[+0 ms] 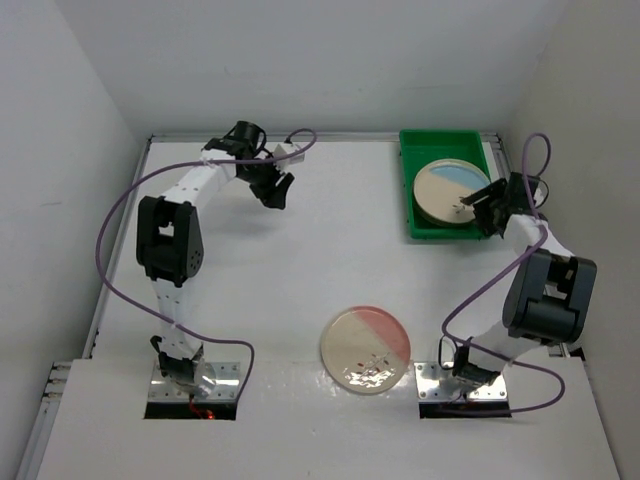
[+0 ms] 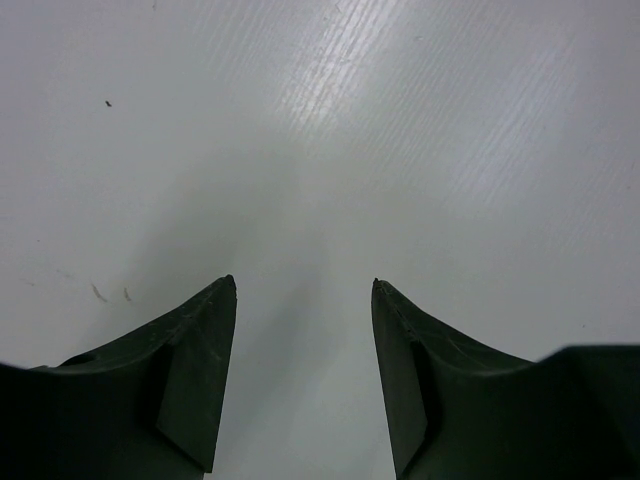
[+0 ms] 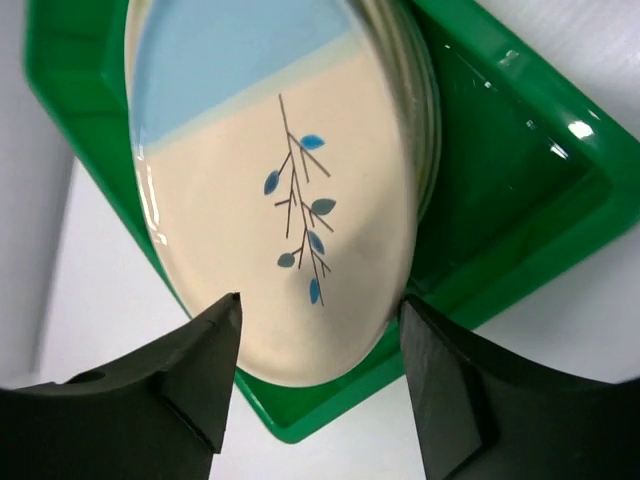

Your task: Place the plates into the plastic bin on the countertop

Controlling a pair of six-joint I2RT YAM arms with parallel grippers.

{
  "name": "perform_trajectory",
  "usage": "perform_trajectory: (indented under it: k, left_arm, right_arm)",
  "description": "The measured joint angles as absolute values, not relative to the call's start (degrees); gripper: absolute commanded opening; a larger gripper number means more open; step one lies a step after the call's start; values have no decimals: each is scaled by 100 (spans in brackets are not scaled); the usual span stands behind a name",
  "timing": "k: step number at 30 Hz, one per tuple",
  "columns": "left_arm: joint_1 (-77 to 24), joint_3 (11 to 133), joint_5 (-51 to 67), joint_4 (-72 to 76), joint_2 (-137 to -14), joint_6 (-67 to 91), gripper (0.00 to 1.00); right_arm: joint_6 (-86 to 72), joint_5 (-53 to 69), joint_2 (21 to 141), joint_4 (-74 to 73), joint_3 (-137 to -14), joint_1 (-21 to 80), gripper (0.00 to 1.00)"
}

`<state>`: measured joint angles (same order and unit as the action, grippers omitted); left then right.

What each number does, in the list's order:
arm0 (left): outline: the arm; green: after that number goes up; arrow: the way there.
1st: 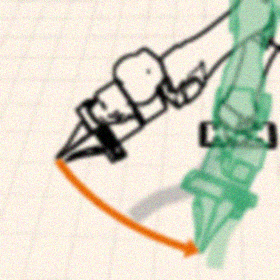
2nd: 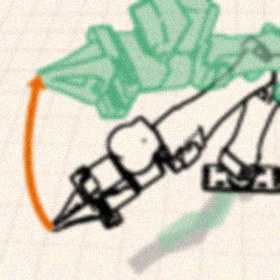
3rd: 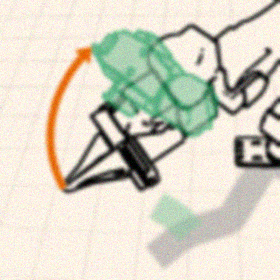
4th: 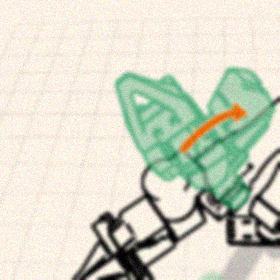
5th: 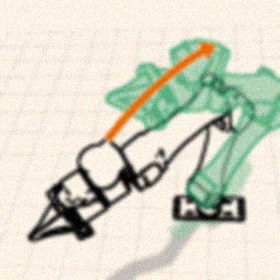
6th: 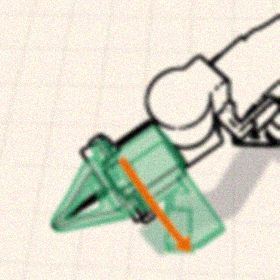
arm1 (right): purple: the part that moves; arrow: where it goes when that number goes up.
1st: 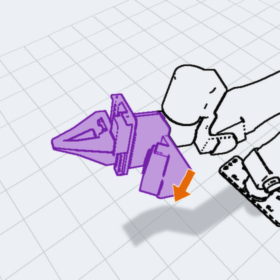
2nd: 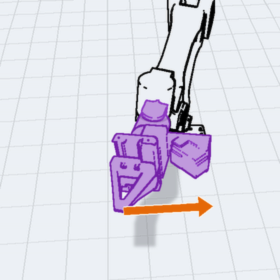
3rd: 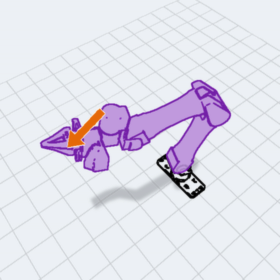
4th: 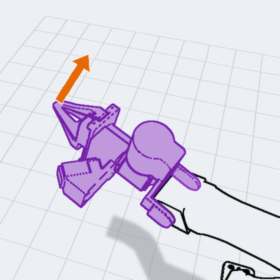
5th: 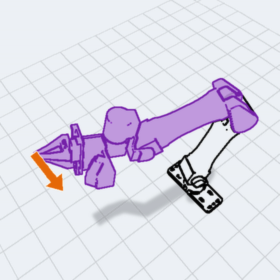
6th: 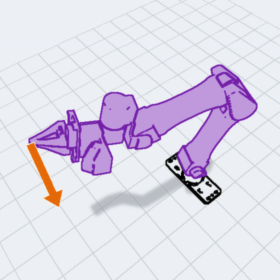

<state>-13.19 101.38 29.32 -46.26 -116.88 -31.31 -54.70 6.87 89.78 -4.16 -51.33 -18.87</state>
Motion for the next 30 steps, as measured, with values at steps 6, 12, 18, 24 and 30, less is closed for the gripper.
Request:
perform_trajectory:
  k: [6, 12, 18, 24, 30]
  left_arm:
    - [-1610, 10134, 2926, -4703, -11688, -3216, 59]
    - [-2161, 10134, 3026, -4801, -11688, -3238, 59]
    - [-2794, 10057, 3103, -4952, -11688, -3315, 69]
    - [-3824, 9426, 3393, -5098, -11701, -3424, 81]
    - [-4851, 8486, 3352, -5131, -11826, -3245, 86]
  right_arm:
    - [-4921, 1, 9188, -899, -5601, -1472, 65]
    - [-4499, -226, 9209, -875, -5610, -1441, 66]
    - [-4252, -906, 9107, -1341, -5867, -1365, 68]
    - [-3837, -1323, 7190, -1304, -4617, -615, 72]
    - [-3485, -1549, 5765, -1374, -4134, -1, 74]
